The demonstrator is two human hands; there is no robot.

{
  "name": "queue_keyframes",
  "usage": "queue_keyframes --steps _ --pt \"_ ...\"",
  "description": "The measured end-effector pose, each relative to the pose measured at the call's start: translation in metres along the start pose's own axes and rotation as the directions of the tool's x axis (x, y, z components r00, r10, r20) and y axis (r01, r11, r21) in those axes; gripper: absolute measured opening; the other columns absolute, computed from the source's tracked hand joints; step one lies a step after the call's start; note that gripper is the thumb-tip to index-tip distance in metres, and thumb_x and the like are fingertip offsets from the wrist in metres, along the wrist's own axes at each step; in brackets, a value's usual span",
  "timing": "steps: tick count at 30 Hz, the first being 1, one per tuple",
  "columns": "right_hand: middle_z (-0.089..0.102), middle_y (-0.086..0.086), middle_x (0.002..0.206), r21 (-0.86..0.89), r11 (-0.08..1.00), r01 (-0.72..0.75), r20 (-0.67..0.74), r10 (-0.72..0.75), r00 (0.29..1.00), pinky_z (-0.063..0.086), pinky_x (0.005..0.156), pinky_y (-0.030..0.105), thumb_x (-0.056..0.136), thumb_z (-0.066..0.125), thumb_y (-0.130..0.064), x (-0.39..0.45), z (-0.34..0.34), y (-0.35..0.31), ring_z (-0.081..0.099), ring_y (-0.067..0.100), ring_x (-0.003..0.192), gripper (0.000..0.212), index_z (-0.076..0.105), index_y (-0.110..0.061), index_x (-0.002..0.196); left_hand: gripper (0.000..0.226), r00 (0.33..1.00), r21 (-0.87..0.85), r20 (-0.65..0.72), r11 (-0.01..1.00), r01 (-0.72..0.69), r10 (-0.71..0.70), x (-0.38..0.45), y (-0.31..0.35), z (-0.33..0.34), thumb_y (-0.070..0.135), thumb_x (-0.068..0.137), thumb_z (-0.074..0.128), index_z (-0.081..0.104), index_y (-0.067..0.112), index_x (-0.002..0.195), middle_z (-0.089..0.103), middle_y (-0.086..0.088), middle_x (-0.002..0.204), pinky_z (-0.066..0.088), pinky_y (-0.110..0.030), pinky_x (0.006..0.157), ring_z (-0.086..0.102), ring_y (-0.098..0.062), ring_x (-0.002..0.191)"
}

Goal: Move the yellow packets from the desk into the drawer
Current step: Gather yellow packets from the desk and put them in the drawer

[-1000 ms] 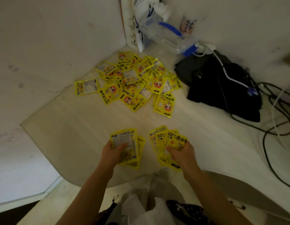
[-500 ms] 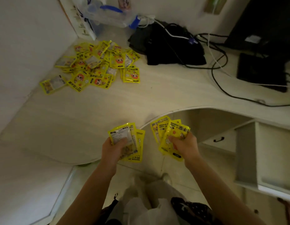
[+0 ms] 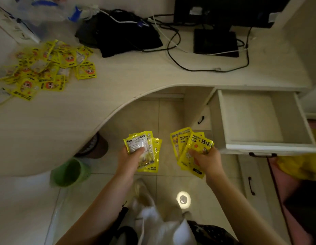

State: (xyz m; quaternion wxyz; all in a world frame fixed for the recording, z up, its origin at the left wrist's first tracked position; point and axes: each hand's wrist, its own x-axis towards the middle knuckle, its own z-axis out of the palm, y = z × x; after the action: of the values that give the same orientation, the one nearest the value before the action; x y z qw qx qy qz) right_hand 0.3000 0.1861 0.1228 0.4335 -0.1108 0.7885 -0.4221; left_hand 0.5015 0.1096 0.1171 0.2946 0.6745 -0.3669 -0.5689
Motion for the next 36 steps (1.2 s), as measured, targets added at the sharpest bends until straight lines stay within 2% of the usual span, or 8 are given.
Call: queue_keyframes --steps 4,7,10,17,21,25,29,36 --pt "0.066 -0.002 0.073 0.091 0.996 -0.019 -0.041 0.023 0.999 0.049 0.055 0.024 0.077 0.072 0.0 -0.009 -0.076 0.026 0.062 0.013 0.062 0.019 0.065 -0.017 0.084 0.022 0.999 -0.006 0.033 0.999 0.04 -0.04 -0.039 -0.026 0.058 0.012 0.083 0.068 0.06 0.02 0.103 0.066 0.001 0.091 0.044 -0.022 0.058 0.062 -0.012 0.076" --pt "0.065 -0.001 0.073 0.132 0.991 -0.027 -0.077 0.038 0.996 0.05 0.054 0.024 0.078 0.071 0.0 -0.011 -0.129 0.043 0.061 0.013 0.061 0.023 0.061 -0.021 0.079 0.02 0.997 -0.008 0.054 0.998 0.064 -0.064 -0.069 -0.045 0.102 0.014 0.082 0.069 0.062 0.021 0.1 0.068 0.0 0.094 0.049 -0.027 0.065 0.064 -0.016 0.079" --pt "0.065 -0.001 0.075 0.157 0.987 -0.037 -0.11 0.055 0.992 0.051 0.056 0.025 0.078 0.071 -0.002 -0.009 -0.173 0.059 0.061 0.014 0.062 0.021 0.062 -0.017 0.089 0.016 0.992 -0.009 0.087 0.996 0.089 -0.088 -0.094 -0.057 0.142 0.015 0.082 0.07 0.06 0.023 0.091 0.067 0.0 0.093 0.052 -0.032 0.075 0.065 -0.019 0.081" --pt "0.067 0.001 0.077 0.175 0.984 -0.046 -0.186 0.079 0.979 0.056 0.074 0.039 0.076 0.073 -0.005 0.013 -0.242 0.073 0.064 0.021 0.069 0.022 0.061 -0.023 0.079 0.017 0.987 0.022 0.149 0.998 0.06 -0.062 -0.118 -0.063 0.209 0.015 0.082 0.07 0.061 0.023 0.094 0.07 -0.003 0.099 0.05 -0.027 0.065 0.066 -0.019 0.084" --pt "0.067 0.002 0.078 0.197 0.98 -0.031 -0.223 0.076 0.972 0.055 0.069 0.034 0.076 0.073 -0.004 0.039 -0.269 0.062 0.064 0.019 0.067 0.021 0.063 -0.021 0.081 0.016 0.986 0.051 0.159 0.997 0.049 -0.057 -0.109 -0.051 0.248 0.018 0.081 0.072 0.061 0.023 0.093 0.07 -0.003 0.1 0.053 -0.032 0.075 0.068 -0.023 0.089" --pt "0.067 0.001 0.077 0.183 0.983 -0.022 -0.225 0.063 0.972 0.055 0.067 0.032 0.076 0.072 -0.004 0.08 -0.285 0.039 0.063 0.018 0.066 0.02 0.064 -0.018 0.087 0.019 0.985 0.05 0.162 0.997 0.052 -0.06 -0.091 -0.036 0.29 0.019 0.081 0.072 0.06 0.022 0.095 0.069 -0.004 0.1 0.053 -0.031 0.073 0.067 -0.023 0.089" --pt "0.066 0.0 0.073 0.123 0.992 -0.031 -0.21 0.057 0.976 0.049 0.056 0.024 0.077 0.071 -0.007 0.129 -0.295 0.013 0.06 0.014 0.059 0.015 0.066 -0.017 0.087 0.019 0.985 0.074 0.15 0.995 0.07 -0.081 -0.063 -0.021 0.331 0.02 0.08 0.072 0.06 0.024 0.094 0.07 -0.002 0.098 0.055 -0.04 0.083 0.068 -0.024 0.091" --pt "0.066 0.002 0.074 0.021 0.998 -0.066 -0.157 0.068 0.985 0.056 0.071 0.035 0.075 0.072 -0.01 0.215 -0.303 -0.023 0.061 0.018 0.064 0.013 0.065 -0.019 0.081 0.024 0.983 0.121 0.153 0.99 0.078 -0.097 -0.023 0.002 0.405 0.018 0.082 0.07 0.059 0.022 0.103 0.066 -0.001 0.101 0.047 -0.031 0.08 0.062 -0.021 0.089"
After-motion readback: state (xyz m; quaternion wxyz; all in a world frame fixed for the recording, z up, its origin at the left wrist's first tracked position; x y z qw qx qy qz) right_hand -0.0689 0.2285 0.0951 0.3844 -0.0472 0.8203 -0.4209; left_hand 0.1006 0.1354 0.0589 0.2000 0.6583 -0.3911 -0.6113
